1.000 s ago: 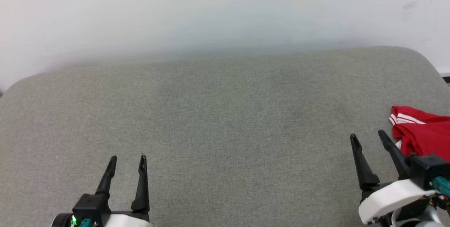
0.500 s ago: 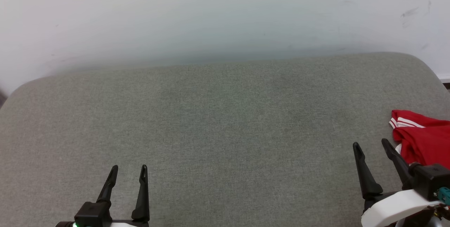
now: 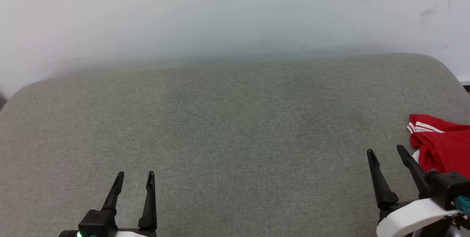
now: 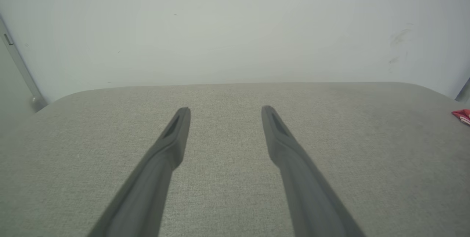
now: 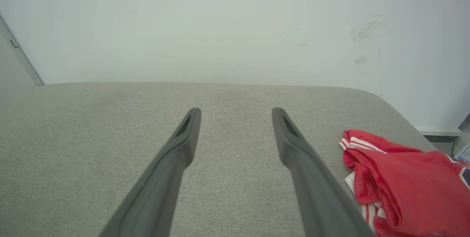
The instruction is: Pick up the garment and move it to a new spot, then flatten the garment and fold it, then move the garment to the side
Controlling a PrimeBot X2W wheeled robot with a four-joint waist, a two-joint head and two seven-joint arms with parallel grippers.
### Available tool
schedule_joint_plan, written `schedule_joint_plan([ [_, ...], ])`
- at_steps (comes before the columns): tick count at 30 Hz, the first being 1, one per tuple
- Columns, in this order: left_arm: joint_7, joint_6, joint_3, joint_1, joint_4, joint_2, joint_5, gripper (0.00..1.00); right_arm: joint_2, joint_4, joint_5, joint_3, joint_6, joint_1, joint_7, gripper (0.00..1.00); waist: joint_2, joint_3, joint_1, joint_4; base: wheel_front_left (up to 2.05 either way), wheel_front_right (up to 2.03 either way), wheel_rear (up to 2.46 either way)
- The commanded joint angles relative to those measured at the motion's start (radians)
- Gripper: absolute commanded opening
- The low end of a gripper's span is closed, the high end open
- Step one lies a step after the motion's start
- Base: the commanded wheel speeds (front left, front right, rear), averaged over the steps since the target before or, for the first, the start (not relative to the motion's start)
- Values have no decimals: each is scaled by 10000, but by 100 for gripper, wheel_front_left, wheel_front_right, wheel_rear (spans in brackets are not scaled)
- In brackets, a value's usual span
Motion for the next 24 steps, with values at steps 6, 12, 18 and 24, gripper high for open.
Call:
schedule_joint_plan([
  [6, 85, -100, 3, 53, 242, -123, -340, 0, 52, 274, 343, 42, 0, 39, -9, 0, 0, 2, 0, 6, 0, 0, 0],
  [12, 368, -236, 156, -162, 413, -162, -1558, 0, 53, 565, 1634, -16, 0, -137, 24, 0, 0, 7, 0, 22, 0, 0, 0],
  [18, 622, -373, 290, -379, 614, -204, -2655, 0, 57, 850, 2793, -63, -1, -317, 45, 0, 0, 12, 0, 37, 0, 0, 0],
  [24, 856, -506, 419, -575, 796, -249, -3672, 0, 70, 1107, 3866, -111, -1, -468, 63, 0, 0, 16, 0, 53, 0, 0, 0],
])
